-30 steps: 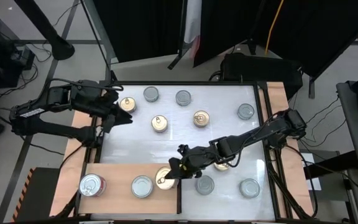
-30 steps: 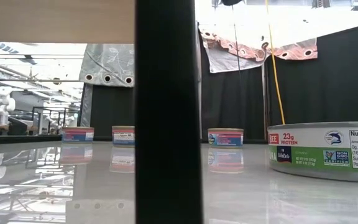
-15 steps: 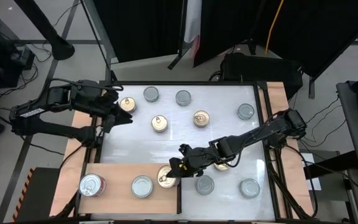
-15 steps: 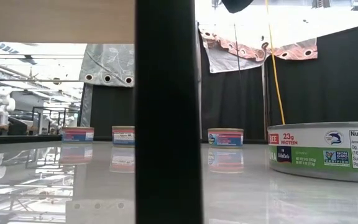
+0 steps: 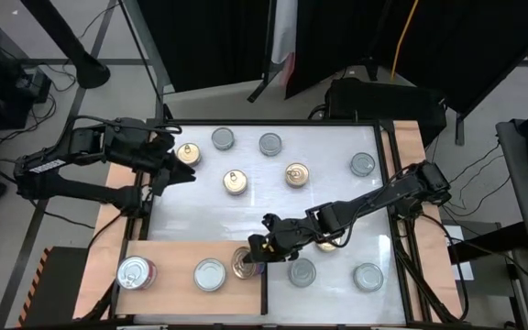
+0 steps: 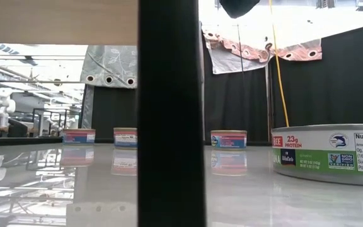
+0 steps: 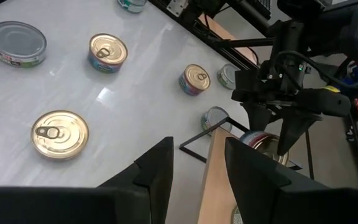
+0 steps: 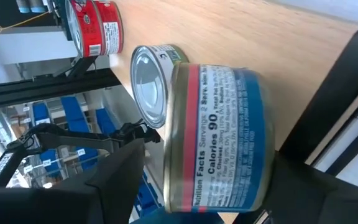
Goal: Stack canned seafood by type on shelf
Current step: Put the blue pink tuna can on the shelf
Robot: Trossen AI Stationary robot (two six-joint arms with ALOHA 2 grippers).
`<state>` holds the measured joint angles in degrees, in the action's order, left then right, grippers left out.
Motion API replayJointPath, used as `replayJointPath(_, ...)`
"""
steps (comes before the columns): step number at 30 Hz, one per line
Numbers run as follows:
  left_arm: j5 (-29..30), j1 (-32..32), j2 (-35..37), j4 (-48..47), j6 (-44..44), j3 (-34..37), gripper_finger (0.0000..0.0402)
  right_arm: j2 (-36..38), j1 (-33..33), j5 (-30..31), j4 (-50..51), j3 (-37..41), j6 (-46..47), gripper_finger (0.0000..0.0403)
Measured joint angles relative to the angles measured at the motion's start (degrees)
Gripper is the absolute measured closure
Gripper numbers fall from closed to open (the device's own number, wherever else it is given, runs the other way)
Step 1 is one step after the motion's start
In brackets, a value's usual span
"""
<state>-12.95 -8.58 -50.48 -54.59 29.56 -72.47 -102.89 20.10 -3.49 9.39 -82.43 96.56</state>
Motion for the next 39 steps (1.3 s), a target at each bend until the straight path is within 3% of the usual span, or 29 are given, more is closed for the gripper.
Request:
replayJointPath(11, 1.7, 0.0, 0.0, 0.0, -0.4, 0.0, 0.0256, 0.3, 0.0, -5.6, 6.6, -4.3, -1.8, 0.0088)
replayJointPath(19, 3.9, 0.0, 0.0, 0.0, -1.5, 0.0, 0.0256, 0.4, 0.0, -6.4, 9.1, -7.2, -3.2, 0.0088)
replayJointPath(33, 4.5, 0.0, 0.0, -0.2, -2.0, 0.0, 0.0256, 0.4, -0.2, -16.7, 11.2, -7.1, -4.9, 0.0103)
replayJointPath(39, 6.0, 0.0, 0.0, -0.4, -3.2, 0.0, 0.0256, 0.4, -0.7, -10.9, 10.5, -7.1, -7.9, 0.0134)
